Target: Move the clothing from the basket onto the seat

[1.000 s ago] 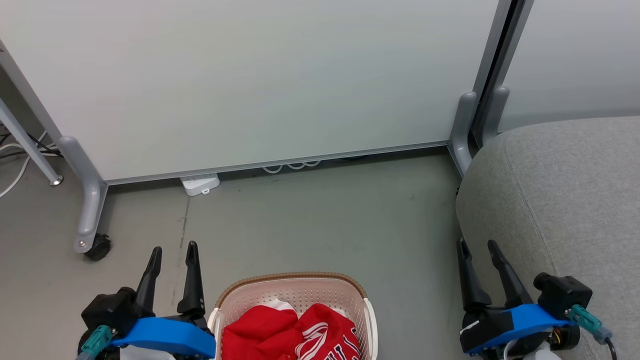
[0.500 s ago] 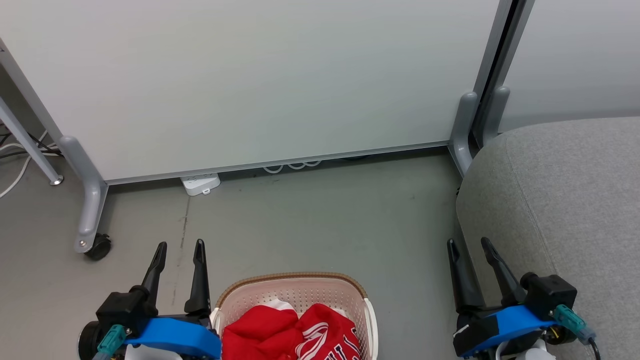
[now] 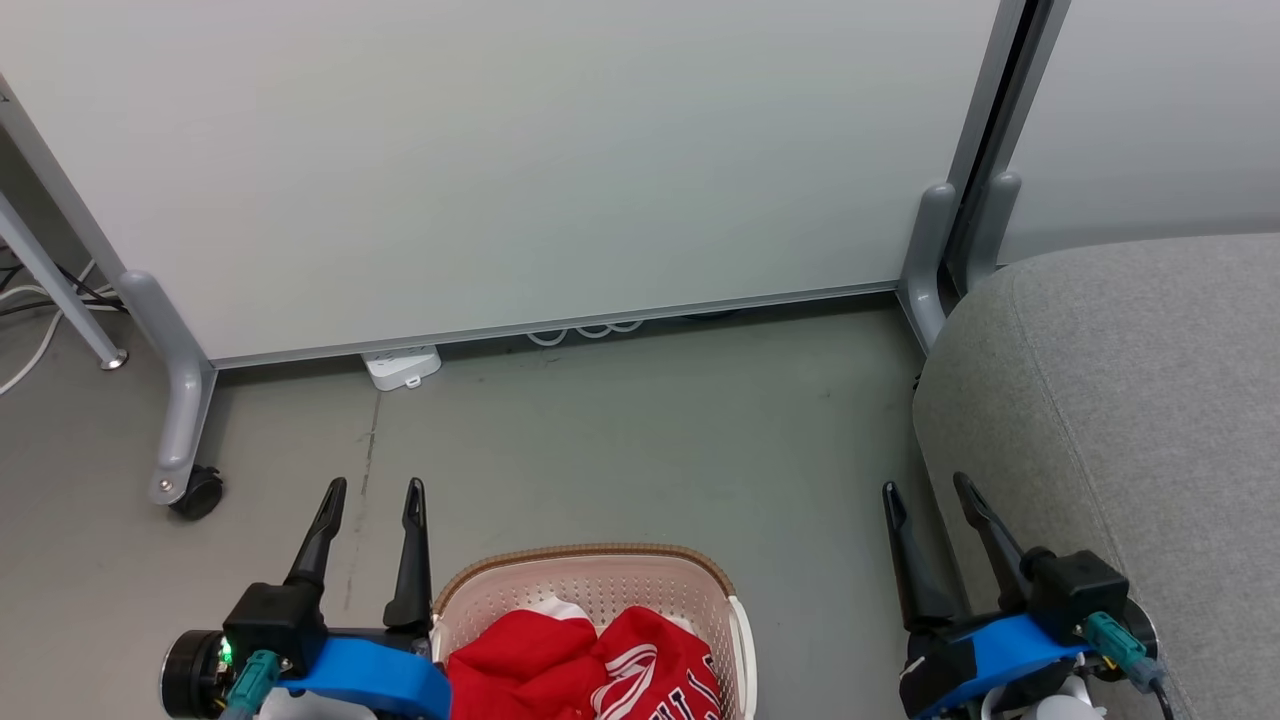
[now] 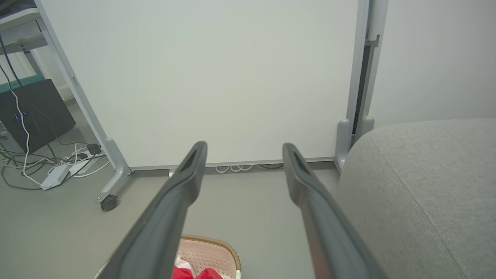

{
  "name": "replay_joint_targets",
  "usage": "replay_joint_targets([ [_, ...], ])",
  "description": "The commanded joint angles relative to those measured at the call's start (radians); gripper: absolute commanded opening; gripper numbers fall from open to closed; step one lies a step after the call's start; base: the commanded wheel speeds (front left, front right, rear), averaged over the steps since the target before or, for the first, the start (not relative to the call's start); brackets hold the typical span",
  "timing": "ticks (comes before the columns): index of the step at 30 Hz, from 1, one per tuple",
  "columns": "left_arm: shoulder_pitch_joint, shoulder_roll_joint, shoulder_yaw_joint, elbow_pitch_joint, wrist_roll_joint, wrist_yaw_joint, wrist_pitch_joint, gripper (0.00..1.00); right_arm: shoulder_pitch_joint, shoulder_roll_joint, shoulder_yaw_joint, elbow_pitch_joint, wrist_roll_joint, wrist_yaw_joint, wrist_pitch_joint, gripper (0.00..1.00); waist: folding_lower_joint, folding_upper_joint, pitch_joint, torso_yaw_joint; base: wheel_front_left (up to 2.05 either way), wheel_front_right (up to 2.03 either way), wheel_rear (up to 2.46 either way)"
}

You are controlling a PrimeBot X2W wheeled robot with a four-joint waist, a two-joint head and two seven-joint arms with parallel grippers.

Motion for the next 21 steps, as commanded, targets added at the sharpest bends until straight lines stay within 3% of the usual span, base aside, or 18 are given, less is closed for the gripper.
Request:
replay_joint_targets([
  [1,-0.011,0.006,-0.001,0.002,0.017,0.005,-0.008,1.0,-0.013,-0.003,0.004,0.003,-0.02,0.0,-0.009,1.0,0.0,-0.0001,0.0,0.0,0.0,0.0,0.0],
  [21,-0.005,0.006,-0.004,0.021,0.041,0.008,-0.017,1.0,-0.018,-0.003,0.003,0.039,-0.062,0.0,-0.019,1.0,0.0,-0.0001,-0.002,-0.002,0.0,0.0,0.0],
])
